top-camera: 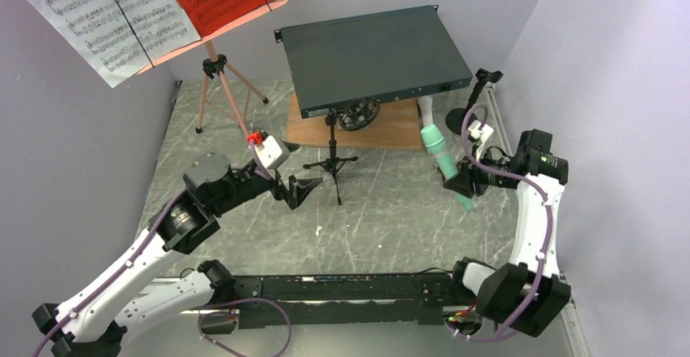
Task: Pack up the instrument practice props
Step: Place the microphone at the center of the board.
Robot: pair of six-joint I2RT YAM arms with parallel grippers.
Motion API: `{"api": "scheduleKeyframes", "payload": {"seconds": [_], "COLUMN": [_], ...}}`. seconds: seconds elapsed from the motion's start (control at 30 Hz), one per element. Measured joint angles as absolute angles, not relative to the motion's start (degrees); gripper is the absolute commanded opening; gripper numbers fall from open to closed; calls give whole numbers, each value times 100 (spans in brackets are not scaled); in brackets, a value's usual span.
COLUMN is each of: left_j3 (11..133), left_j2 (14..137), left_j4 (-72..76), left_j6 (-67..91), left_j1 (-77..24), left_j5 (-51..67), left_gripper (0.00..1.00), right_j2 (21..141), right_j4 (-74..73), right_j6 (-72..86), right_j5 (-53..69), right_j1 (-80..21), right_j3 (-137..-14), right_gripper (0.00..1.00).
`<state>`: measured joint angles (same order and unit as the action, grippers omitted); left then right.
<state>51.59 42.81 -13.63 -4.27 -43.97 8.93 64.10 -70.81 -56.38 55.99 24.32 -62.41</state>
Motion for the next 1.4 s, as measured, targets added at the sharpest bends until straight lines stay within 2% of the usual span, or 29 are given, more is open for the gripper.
{"api": "scheduleKeyframes", "payload": {"seconds": [0.13,0.27,0.47,0.63,0.87,1.4], "left_j3": [4619,4488,4335,4252,4244,4237], "left_j2": [4244,4246,4064,3903,3887,3883], "left_j4": [-1616,-1811,-1802,-1793,-1791,-1789], "left_j6": [-834,-1140,-1500,-1645,-1704,-1732], "left_j1": [-4397,-4397,-4397,-4397,-4327,-4189], "left_j5": [154,-305,-882,-1173,-1299,-1341], "left_gripper": [100,99,100,100,99,99], "right_j2": [7022,7662,7881,8197,9131,9911], "right_j4": [-7096,-6777,-5039,-4082,-3164,-1815], "right_j6": [-5649,-5242,-3319,-2071,-799,207], "right_j5": [5828,5854,5286,4438,3208,2875], "right_j1": [3140,3415,3406,3153,2112,1815], "right_j3": [-6248,-6224,-5846,-6027,-6606,-7113], "right_gripper": [0,0,0,2,9,18]}}
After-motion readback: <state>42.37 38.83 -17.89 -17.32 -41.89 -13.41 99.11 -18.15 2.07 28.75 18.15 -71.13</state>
